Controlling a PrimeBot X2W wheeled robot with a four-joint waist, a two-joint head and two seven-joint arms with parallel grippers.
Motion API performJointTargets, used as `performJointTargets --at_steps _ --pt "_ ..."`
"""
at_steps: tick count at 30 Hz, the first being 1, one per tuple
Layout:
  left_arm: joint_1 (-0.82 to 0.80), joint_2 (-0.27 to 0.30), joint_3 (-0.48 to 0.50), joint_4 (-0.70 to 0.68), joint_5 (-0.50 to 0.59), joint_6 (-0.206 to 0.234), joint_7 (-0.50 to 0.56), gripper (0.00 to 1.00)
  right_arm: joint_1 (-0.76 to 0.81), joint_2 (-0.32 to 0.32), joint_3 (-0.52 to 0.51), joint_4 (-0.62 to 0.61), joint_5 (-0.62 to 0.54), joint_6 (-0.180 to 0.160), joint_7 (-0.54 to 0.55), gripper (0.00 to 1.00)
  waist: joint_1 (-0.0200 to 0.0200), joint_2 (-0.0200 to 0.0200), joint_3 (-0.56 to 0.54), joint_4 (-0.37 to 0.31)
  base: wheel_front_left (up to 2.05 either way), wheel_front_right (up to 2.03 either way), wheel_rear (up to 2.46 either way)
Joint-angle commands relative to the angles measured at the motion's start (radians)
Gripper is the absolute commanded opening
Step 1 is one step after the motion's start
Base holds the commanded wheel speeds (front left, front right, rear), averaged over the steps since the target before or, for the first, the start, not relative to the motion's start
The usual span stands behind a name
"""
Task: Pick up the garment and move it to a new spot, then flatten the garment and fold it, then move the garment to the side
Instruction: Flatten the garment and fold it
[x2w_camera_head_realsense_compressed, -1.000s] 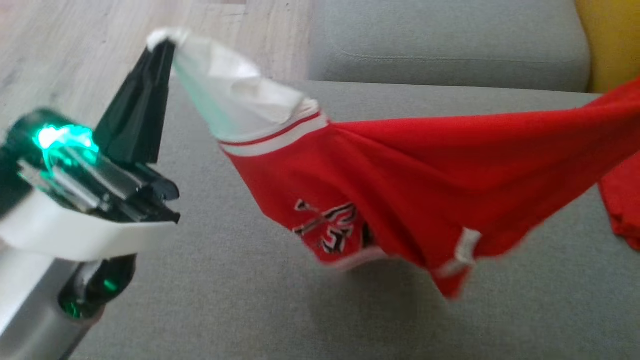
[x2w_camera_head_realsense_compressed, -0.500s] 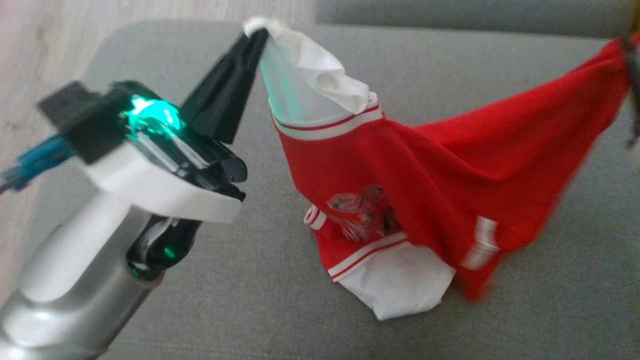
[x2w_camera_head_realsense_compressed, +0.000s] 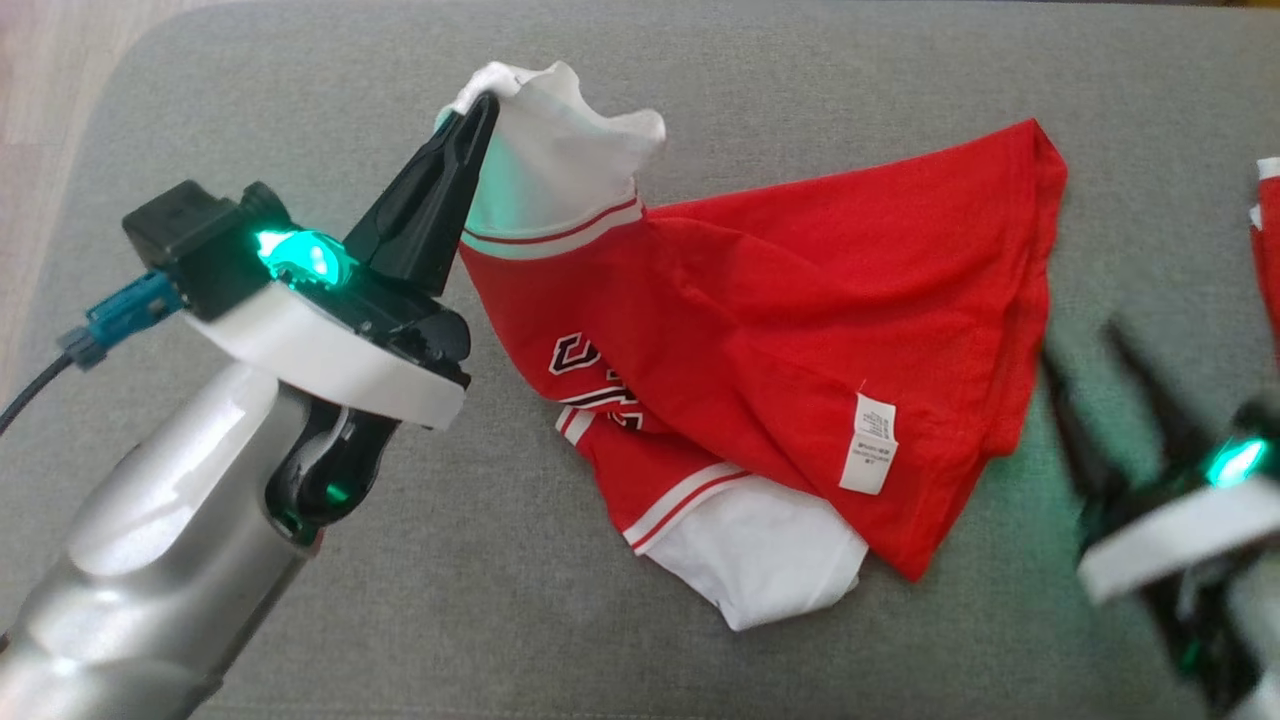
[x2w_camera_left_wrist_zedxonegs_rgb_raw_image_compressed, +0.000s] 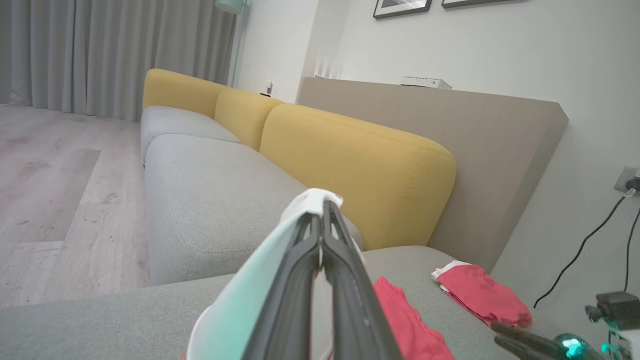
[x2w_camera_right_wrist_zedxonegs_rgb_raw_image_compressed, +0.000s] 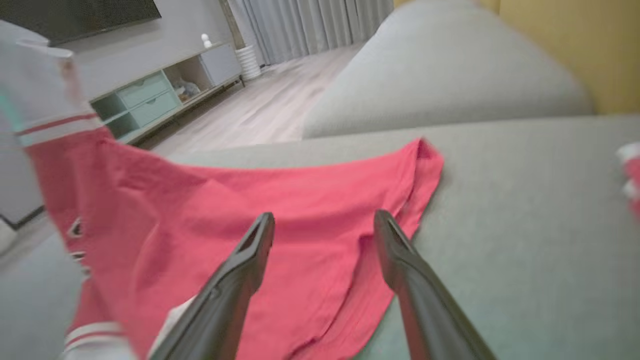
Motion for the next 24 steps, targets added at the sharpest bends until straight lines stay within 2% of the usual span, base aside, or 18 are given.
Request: performJointTargets --at_steps 1,4,7,15,24 --pt "-0.053 0.032 0.047 -0.02 0.01 -0.006 -0.01 0.0 0.046 -0.017 0.028 -0.074 0.049 0.007 0.013 1.0 0.0 0.0 0.001 -0.003 0.0 0.0 0.0" --pt "-0.045 0.037 0.05 -0.02 0.01 -0.006 -0.021 0.0 0.128 -0.008 0.062 -0.15 0.166 0.007 0.035 1.0 0.0 0.0 0.004 -0.009 0.0 0.0 0.0" --pt "-0.036 0.042 0.056 -0.024 0.005 -0.004 -0.029 0.0 0.153 -0.008 0.096 -0.163 0.238 0.007 0.052 1.0 0.0 0.0 0.008 -0.012 0.0 0.0 0.0" --pt "-0.024 0.054 0.059 -0.042 0.0 0.0 -0.033 0.0 0.103 -0.002 0.171 -0.055 0.331 0.007 0.072 1.0 0.0 0.0 0.012 0.0 0.0 0.0 0.0" --pt "-0.03 0.052 0.055 -0.059 0.001 0.003 -0.034 0.0 0.023 -0.016 0.246 0.029 0.488 0.007 0.098 1.0 0.0 0.0 0.016 0.024 0.0 0.0 0.0"
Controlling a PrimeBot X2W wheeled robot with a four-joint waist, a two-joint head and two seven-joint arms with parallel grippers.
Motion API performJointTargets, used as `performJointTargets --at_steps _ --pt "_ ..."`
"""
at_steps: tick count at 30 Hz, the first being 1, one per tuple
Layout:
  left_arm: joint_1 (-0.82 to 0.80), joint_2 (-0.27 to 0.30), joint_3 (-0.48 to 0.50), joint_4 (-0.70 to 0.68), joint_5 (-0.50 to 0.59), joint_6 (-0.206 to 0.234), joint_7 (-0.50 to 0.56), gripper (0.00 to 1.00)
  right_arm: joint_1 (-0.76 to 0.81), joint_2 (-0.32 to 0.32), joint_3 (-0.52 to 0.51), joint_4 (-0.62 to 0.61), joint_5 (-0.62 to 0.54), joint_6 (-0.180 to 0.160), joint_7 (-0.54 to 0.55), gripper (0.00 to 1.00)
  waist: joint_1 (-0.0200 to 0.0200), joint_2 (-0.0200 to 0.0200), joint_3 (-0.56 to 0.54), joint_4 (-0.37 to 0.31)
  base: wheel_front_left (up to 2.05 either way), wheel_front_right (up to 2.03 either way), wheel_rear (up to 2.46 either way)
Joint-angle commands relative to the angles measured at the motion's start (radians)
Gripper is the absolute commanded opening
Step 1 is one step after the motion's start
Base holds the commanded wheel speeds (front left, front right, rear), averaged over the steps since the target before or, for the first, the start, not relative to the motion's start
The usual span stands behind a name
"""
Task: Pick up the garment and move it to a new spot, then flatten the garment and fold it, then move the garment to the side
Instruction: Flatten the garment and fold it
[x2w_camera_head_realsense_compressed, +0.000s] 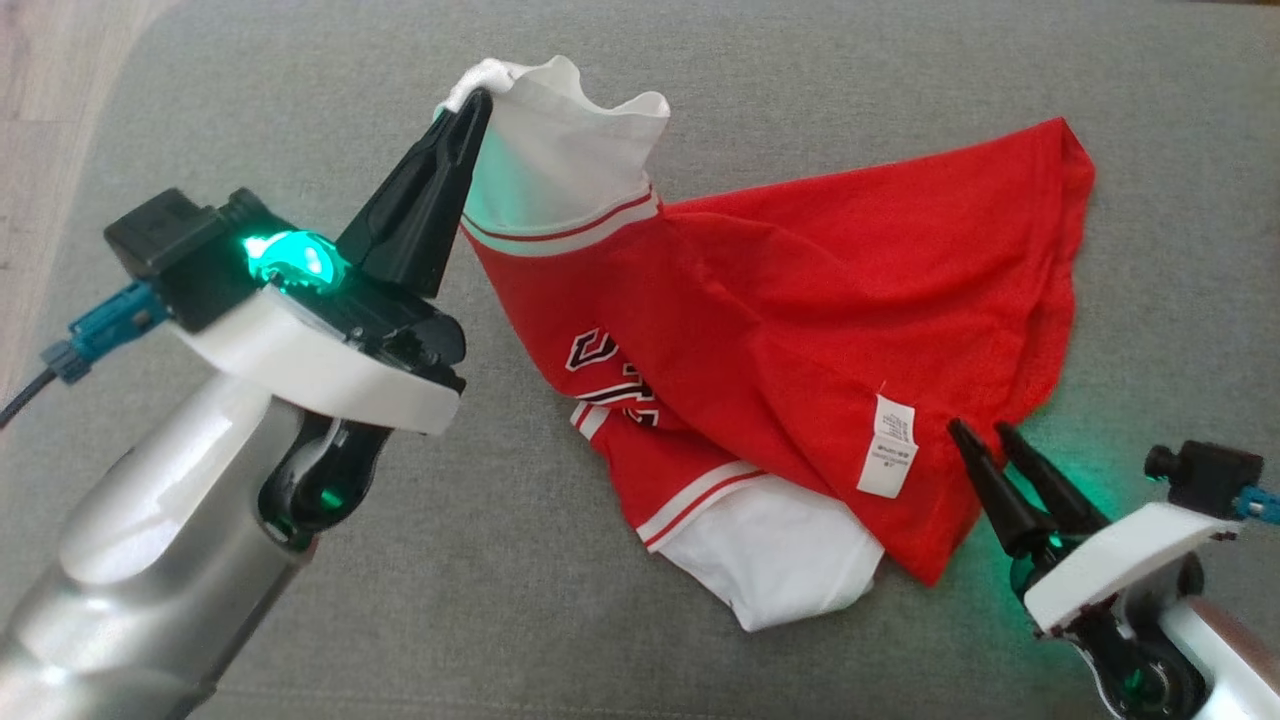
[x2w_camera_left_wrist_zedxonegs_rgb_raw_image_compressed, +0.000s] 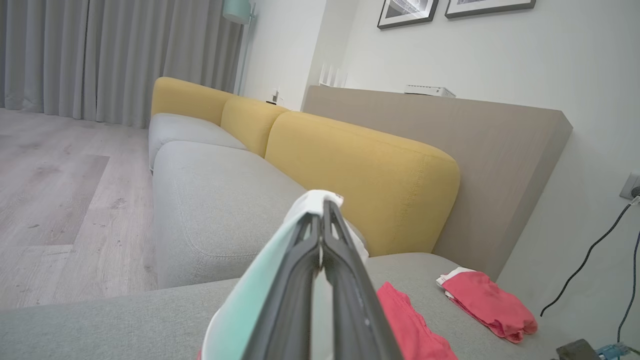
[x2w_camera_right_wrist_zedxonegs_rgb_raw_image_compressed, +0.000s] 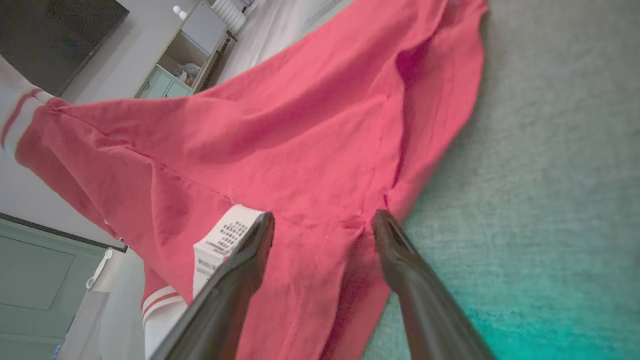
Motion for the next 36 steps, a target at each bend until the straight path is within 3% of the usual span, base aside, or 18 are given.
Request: performJointTargets --at_steps 1,8,13,17,34,36 --pt "-0.039 0.037 0.052 -0.032 0.0 0.004 -0.008 0.0 -0.009 -0.03 0.022 -0.012 0.034 0.007 0.016 1.0 0.0 0.0 0.0 0.005 0.0 0.0 0.0" --pt "-0.057 0.031 0.05 -0.049 0.008 0.004 -0.011 0.0 -0.013 -0.08 0.032 -0.007 0.068 0.007 0.004 1.0 0.0 0.0 0.0 0.02 0.0 0.0 0.0" --pt "-0.068 0.041 0.067 -0.085 0.014 0.009 -0.025 0.0 0.022 -0.134 0.03 -0.103 0.069 0.007 -0.031 1.0 0.0 0.0 -0.015 0.02 0.0 0.0 0.0" --pt "-0.065 0.054 0.074 -0.127 0.016 0.024 -0.019 0.0 0.038 -0.13 0.034 -0.14 0.106 0.007 -0.018 1.0 0.0 0.0 -0.019 0.018 0.0 0.0 0.0" --pt "-0.067 0.066 0.067 -0.167 0.017 0.037 -0.003 0.0 -0.042 -0.059 0.085 0.011 0.207 0.007 0.022 1.0 0.0 0.0 -0.001 0.047 0.0 0.0 0.0" --pt "-0.066 0.066 0.065 -0.164 0.015 0.037 -0.002 0.0 -0.048 -0.057 0.094 0.011 0.224 0.007 0.029 0.85 0.0 0.0 -0.004 0.05 0.0 0.0 0.0"
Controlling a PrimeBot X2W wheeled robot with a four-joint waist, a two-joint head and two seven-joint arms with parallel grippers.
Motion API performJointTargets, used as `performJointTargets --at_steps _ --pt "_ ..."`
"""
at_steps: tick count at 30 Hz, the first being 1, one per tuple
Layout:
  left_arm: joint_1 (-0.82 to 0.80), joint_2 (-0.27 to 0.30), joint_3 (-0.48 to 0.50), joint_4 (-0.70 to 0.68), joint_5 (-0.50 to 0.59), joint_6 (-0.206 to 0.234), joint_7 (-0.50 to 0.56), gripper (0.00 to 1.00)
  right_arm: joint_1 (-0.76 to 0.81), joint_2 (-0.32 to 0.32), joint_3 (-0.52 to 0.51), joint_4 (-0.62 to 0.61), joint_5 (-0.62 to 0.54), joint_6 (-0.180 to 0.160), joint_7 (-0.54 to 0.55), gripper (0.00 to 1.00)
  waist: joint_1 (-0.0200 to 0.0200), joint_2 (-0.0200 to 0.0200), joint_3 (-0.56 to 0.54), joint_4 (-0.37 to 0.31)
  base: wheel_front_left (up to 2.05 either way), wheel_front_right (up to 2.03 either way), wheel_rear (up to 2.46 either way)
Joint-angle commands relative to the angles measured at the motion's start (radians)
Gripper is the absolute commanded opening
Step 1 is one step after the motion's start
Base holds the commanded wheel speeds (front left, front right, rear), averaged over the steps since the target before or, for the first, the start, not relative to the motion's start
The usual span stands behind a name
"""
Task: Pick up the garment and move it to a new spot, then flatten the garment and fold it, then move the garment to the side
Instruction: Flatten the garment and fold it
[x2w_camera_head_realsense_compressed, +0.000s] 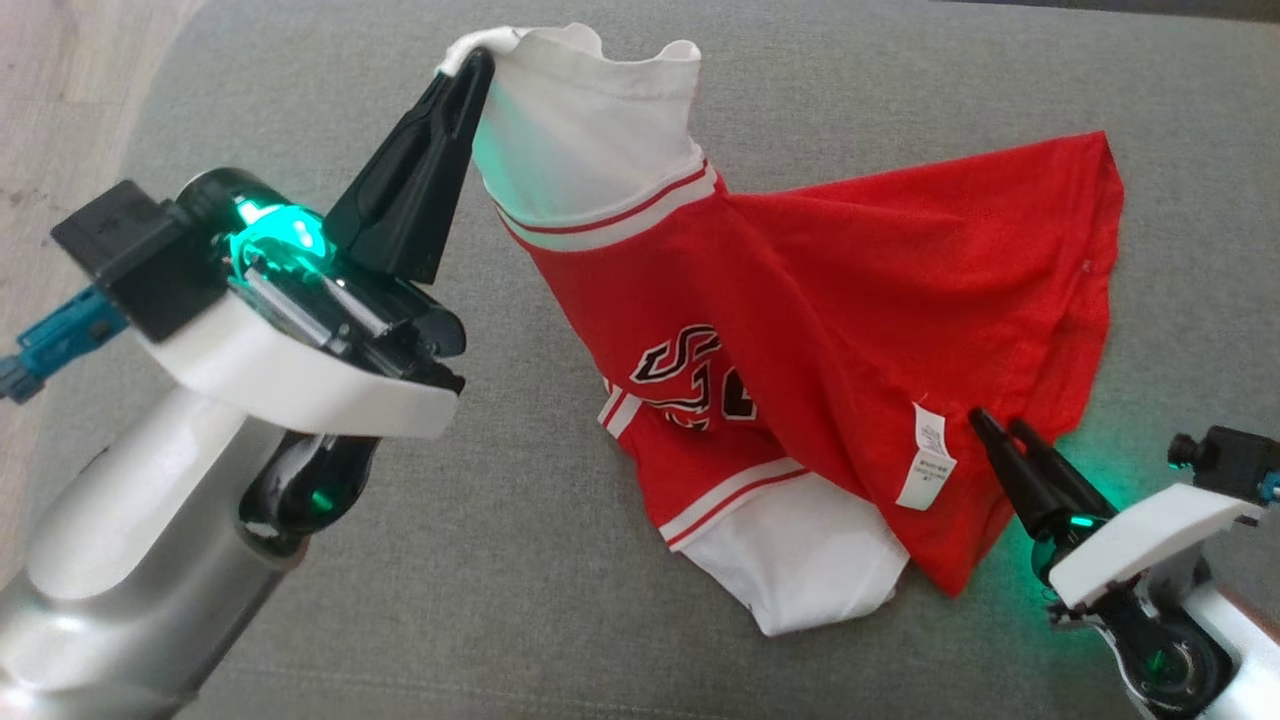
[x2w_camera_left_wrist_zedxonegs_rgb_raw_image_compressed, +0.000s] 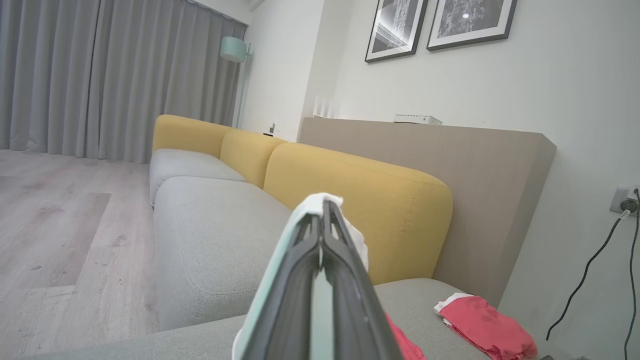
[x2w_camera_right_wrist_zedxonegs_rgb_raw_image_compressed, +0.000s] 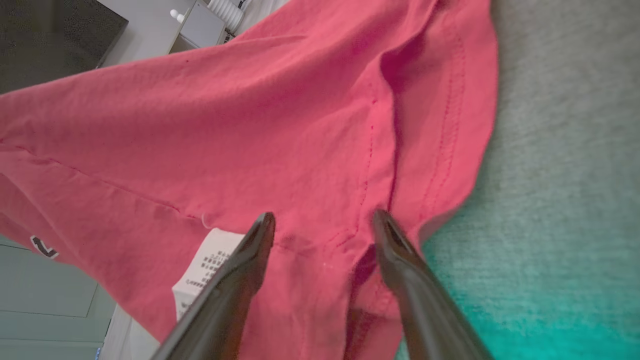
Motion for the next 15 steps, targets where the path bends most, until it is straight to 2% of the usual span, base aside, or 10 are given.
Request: performJointTargets --at_steps 1,3,4,6,9,13,14,15 --pt "-0.059 0.038 0.044 -0.024 0.005 0.003 0.005 0.0 -0.001 -0.002 0.027 -0.015 0.019 0.007 0.01 0.72 0.0 0.0 -0.003 0.003 0.0 0.0 0.0" --pt "-0.058 0.038 0.043 -0.021 0.003 0.002 0.005 0.0 0.001 -0.008 0.033 -0.016 0.029 0.007 0.013 0.66 0.0 0.0 -0.007 0.006 0.0 0.0 0.0" --pt "-0.058 0.038 0.042 -0.02 0.002 0.001 0.006 0.0 0.004 -0.012 0.037 -0.018 0.032 0.007 0.014 0.56 0.0 0.0 -0.009 0.008 0.0 0.0 0.0" --pt "-0.057 0.039 0.042 -0.018 0.0 0.001 0.005 0.0 0.01 -0.025 0.049 -0.021 0.032 0.007 0.023 0.49 0.0 0.0 -0.013 0.009 0.0 0.0 0.0" --pt "-0.054 0.04 0.042 -0.015 -0.002 0.001 0.002 0.0 0.01 -0.052 0.071 -0.012 -0.004 0.007 0.023 0.47 0.0 0.0 -0.017 0.01 0.0 0.0 0.0" --pt "-0.05 0.042 0.044 -0.013 -0.004 0.002 -0.002 0.0 -0.014 -0.086 0.121 0.034 -0.133 0.007 0.013 0.42 0.0 0.0 -0.022 0.007 0.0 0.0 0.0" --pt "-0.049 0.043 0.045 -0.013 -0.005 0.002 -0.003 0.0 -0.024 -0.087 0.132 0.045 -0.167 0.007 0.004 0.27 0.0 0.0 -0.022 0.006 0.0 0.0 0.0" --pt "-0.049 0.043 0.045 -0.013 -0.005 0.002 -0.004 0.0 -0.032 -0.085 0.139 0.057 -0.193 0.007 -0.005 0.0 0.0 0.0 -0.023 0.005 0.0 0.0 0.0"
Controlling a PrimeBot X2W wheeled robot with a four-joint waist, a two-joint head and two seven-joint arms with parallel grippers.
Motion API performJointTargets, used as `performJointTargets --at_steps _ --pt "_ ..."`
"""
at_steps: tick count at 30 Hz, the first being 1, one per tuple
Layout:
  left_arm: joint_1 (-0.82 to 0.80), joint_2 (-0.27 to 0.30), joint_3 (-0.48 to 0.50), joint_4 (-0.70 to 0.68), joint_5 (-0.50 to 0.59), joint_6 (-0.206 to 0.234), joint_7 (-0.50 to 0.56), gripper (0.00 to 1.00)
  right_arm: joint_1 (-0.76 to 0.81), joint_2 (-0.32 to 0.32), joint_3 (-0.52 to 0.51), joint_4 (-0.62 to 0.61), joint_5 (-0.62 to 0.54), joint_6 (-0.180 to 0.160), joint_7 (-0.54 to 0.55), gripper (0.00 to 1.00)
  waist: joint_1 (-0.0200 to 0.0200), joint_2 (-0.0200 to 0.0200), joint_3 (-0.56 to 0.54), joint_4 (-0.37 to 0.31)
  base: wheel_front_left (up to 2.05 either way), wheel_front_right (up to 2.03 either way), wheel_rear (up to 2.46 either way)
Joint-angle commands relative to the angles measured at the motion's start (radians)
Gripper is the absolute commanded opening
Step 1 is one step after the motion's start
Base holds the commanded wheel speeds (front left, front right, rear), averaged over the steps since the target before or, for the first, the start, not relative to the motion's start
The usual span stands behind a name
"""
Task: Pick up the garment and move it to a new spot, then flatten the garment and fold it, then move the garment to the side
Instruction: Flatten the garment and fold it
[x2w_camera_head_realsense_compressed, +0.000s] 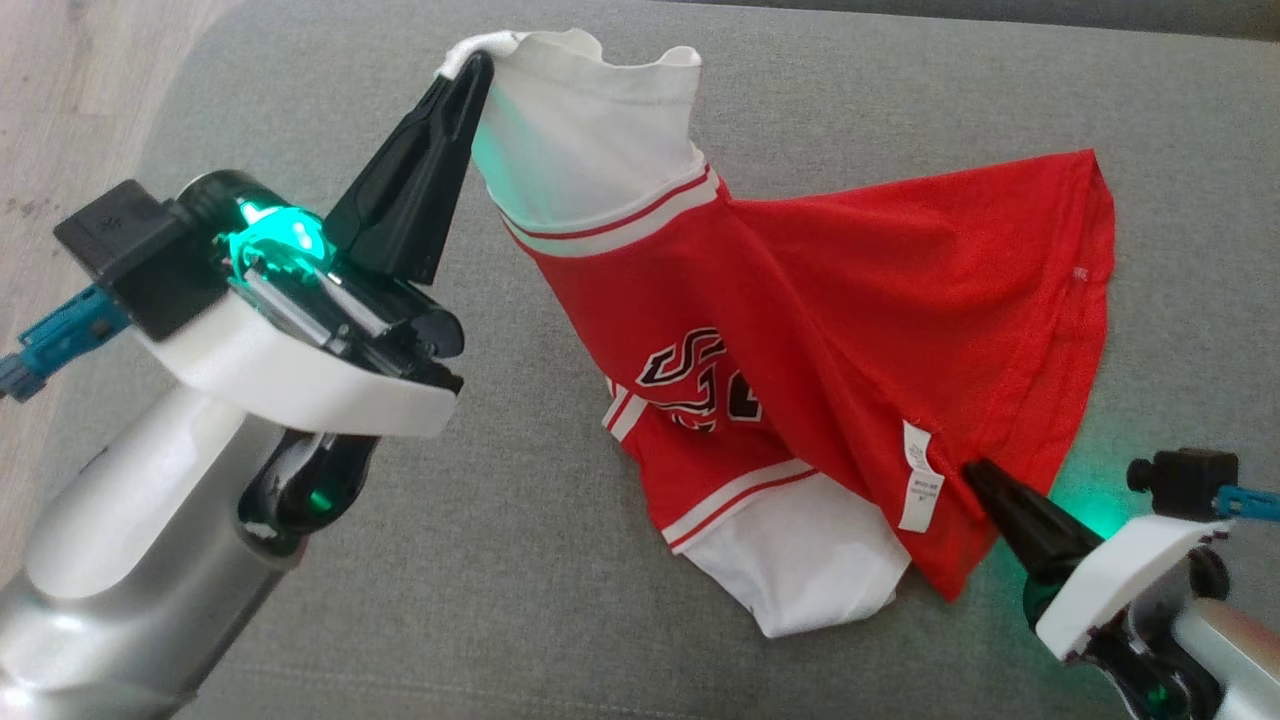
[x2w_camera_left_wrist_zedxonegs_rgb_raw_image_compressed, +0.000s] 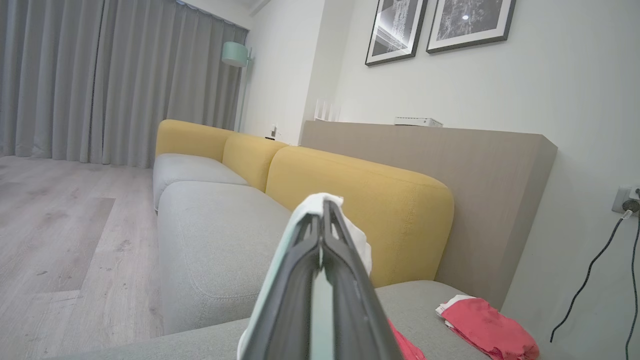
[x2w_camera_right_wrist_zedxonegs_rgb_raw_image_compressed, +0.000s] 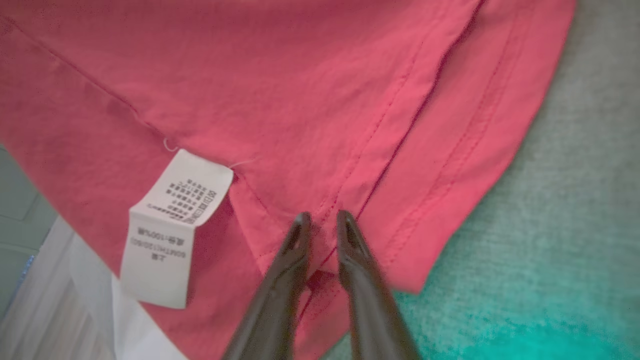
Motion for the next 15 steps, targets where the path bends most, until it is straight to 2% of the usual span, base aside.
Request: performJointTargets --at_steps 1,6,11,13,15 --pt "-0.049 0.041 0.047 -0.02 -0.004 0.002 -0.01 0.0 -0.006 -0.03 0.014 0.006 -0.018 0.007 -0.011 0.0 0.0 0.0 -0.001 -0.001 0.0 0.0 0.0" --pt "-0.047 0.043 0.048 -0.015 -0.001 0.001 -0.019 0.0 -0.044 -0.015 0.028 0.026 -0.115 0.007 -0.082 0.0 0.0 0.0 -0.018 -0.008 0.0 0.0 0.0" --pt "-0.041 0.048 0.054 -0.007 0.0 -0.001 -0.031 0.0 -0.057 -0.039 0.025 0.009 -0.173 0.007 -0.134 0.0 0.0 0.0 -0.064 -0.02 0.0 0.0 0.0" --pt "-0.033 0.052 0.052 -0.005 -0.006 -0.002 -0.028 0.0 -0.047 -0.046 0.017 0.0 -0.165 0.007 -0.136 0.0 0.0 0.0 -0.083 -0.025 0.0 0.0 0.0" --pt "-0.024 0.055 0.048 -0.006 -0.01 -0.002 -0.024 0.0 -0.025 -0.038 0.007 -0.018 -0.106 0.007 -0.116 0.0 0.0 0.0 -0.095 -0.026 0.0 0.0 0.0"
